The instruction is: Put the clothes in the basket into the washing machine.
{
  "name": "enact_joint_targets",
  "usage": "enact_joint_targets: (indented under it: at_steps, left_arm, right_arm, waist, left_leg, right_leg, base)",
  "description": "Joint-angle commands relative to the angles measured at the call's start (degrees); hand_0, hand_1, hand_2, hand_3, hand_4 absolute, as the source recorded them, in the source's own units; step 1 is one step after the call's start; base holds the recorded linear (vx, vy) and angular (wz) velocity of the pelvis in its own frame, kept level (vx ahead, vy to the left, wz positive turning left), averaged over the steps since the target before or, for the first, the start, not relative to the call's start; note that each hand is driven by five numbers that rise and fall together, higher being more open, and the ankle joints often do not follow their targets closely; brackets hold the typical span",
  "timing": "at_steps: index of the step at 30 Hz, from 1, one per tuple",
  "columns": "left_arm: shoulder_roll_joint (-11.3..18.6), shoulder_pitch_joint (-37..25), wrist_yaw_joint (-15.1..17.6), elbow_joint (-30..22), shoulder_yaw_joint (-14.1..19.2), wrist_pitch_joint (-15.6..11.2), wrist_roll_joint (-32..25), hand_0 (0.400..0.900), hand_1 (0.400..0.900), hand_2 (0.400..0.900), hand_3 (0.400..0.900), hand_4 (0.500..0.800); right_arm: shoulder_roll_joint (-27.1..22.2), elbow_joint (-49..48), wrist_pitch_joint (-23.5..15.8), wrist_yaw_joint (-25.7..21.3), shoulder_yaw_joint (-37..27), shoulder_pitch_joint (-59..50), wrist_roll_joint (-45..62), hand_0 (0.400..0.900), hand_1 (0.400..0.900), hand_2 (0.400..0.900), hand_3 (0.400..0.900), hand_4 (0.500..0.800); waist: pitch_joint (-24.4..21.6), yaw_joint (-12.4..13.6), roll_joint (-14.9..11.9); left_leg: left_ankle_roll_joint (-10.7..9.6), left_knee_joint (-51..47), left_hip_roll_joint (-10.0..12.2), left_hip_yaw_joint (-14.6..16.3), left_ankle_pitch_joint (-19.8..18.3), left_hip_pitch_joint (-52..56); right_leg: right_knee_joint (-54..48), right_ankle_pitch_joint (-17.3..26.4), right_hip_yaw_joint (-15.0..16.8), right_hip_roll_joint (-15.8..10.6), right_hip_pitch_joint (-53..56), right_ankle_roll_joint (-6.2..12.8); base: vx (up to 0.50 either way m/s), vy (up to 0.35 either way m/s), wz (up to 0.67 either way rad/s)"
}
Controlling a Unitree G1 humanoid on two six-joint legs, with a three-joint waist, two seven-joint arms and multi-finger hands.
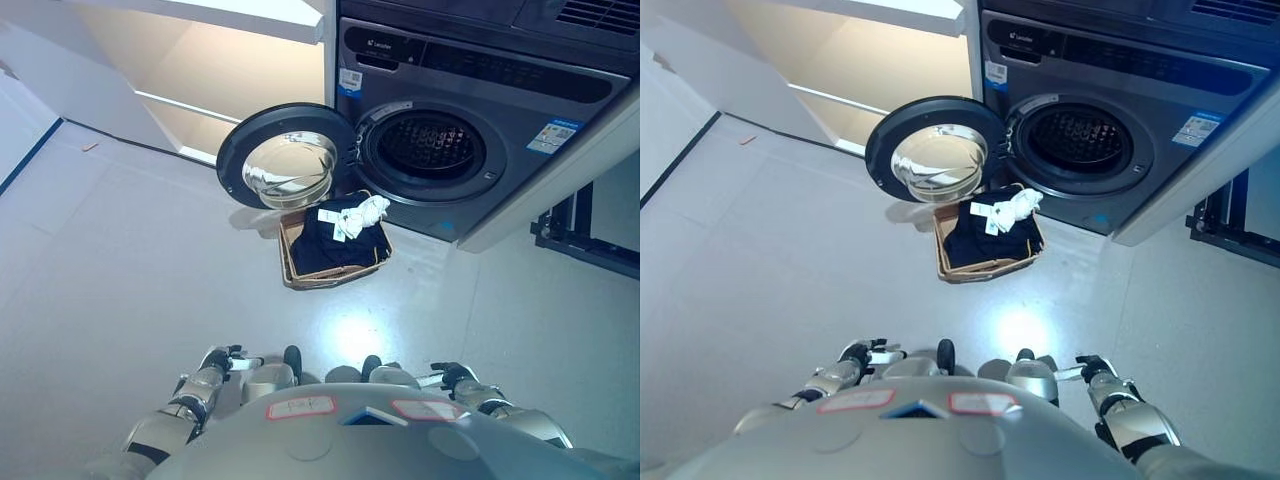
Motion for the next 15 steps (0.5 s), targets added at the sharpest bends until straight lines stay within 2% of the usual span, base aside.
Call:
enact_joint_targets:
  at_steps: [1, 5, 7, 9, 11, 13, 14, 15]
  left_arm:
    - [1.95, -5.18, 1.45, 4.07, 1.72, -1.35, -0.19, 0.900, 0.900, 0.900, 0.900, 0.800]
    - [2.46, -6.05, 1.02, 4.13, 1.45, -1.13, -0.19, 0.900, 0.900, 0.900, 0.900, 0.800]
    - [2.82, -6.48, 0.92, 4.38, 1.03, -1.05, 0.25, 0.900, 0.900, 0.900, 0.900, 0.800]
    - [2.87, -6.54, 0.76, 4.49, 0.79, -1.16, 0.60, 0.900, 0.900, 0.900, 0.900, 0.800]
    - [2.95, -7.34, 0.66, 4.42, 0.07, -1.62, 1.41, 0.900, 0.900, 0.900, 0.900, 0.800]
    - [2.67, -7.80, 0.62, 4.33, -0.62, -2.05, 1.60, 0.900, 0.900, 0.900, 0.900, 0.800]
    - [2.65, -7.77, 0.61, 4.34, -0.63, -2.06, 1.60, 0.900, 0.900, 0.900, 0.900, 0.800]
    - [2.62, -7.90, 0.59, 4.36, -0.83, -2.24, 1.62, 0.900, 0.900, 0.900, 0.900, 0.800]
  right_arm:
    - [-0.99, 2.89, -0.27, -1.18, -0.10, -4.00, -0.13, 0.900, 0.900, 0.900, 0.900, 0.800]
    - [-1.48, 2.75, -0.57, -1.68, -0.78, -4.31, 0.78, 0.900, 0.900, 0.900, 0.900, 0.800]
    - [-1.55, 2.80, -0.79, -2.11, -1.73, -4.38, 1.69, 0.900, 0.900, 0.900, 0.900, 0.800]
    - [-1.55, 2.85, -0.93, -2.07, -2.12, -4.14, 1.97, 0.900, 0.900, 0.900, 0.900, 0.800]
    - [-1.74, 3.12, -1.09, -1.99, -3.06, -3.68, 2.66, 0.900, 0.900, 0.900, 0.900, 0.800]
    - [-1.61, 3.14, -1.17, -1.98, -3.39, -3.49, 2.85, 0.900, 0.900, 0.900, 0.900, 0.800]
    - [-1.63, 3.14, -1.18, -1.99, -3.39, -3.47, 2.85, 0.900, 0.900, 0.900, 0.900, 0.800]
    - [-1.56, 3.05, -1.18, -1.88, -3.64, -3.35, 2.88, 0.900, 0.900, 0.900, 0.900, 0.800]
  waist:
    - [0.97, 1.28, -1.50]
    - [3.11, -0.10, -0.62]
    - [3.98, -0.93, 0.05]
    - [3.99, -1.40, 0.02]
    - [3.92, -2.19, -0.29]
    - [3.81, -3.35, -1.16]
    - [4.01, -3.43, -0.91]
    - [3.91, -4.13, -1.19]
  left_leg:
    - [4.14, 1.42, -3.92, -1.48, -5.80, 0.31]
    - [6.29, 2.10, -4.73, -2.87, -6.51, 1.63]
    - [6.33, 2.10, -4.48, -3.74, -6.87, 2.60]
    - [6.20, 1.79, -4.65, -4.49, -7.22, 3.55]
    - [5.41, 1.74, -4.98, -6.61, -8.50, 5.41]
    - [4.64, 1.33, -5.54, -8.08, -9.88, 7.61]
    - [4.60, 1.22, -5.24, -8.18, -10.00, 7.99]
    - [4.30, 0.76, -5.23, -9.02, -10.75, 9.60]
  right_leg:
    - [15.94, -0.39, 4.53, -4.26, -6.47, 3.49]
    - [29.93, 3.67, 7.63, -4.45, -12.64, 2.41]
    - [33.51, 2.63, 8.52, -3.27, -15.41, 1.84]
    - [32.95, 1.79, 8.87, -2.44, -16.11, 1.54]
    - [25.57, 0.07, 8.61, -1.20, -17.06, 0.98]
    - [15.44, 2.89, 8.41, -1.29, -18.46, 1.73]
    - [14.98, 3.01, 8.18, -1.03, -17.88, 1.70]
    - [10.47, 5.63, 8.68, -0.76, -19.10, 2.12]
  base:
    - [0.07, 0.186, 0.10]
    - [0.08, 0.191, 0.12]
    - [0.14, 0.101, 0.32]
    - [0.15, 0.019, 0.35]
    - [0.29, -0.063, 0.60]
    - [0.28, -0.100, 0.54]
    - [0.25, -0.076, 0.38]
    - [0.34, -0.095, 0.48]
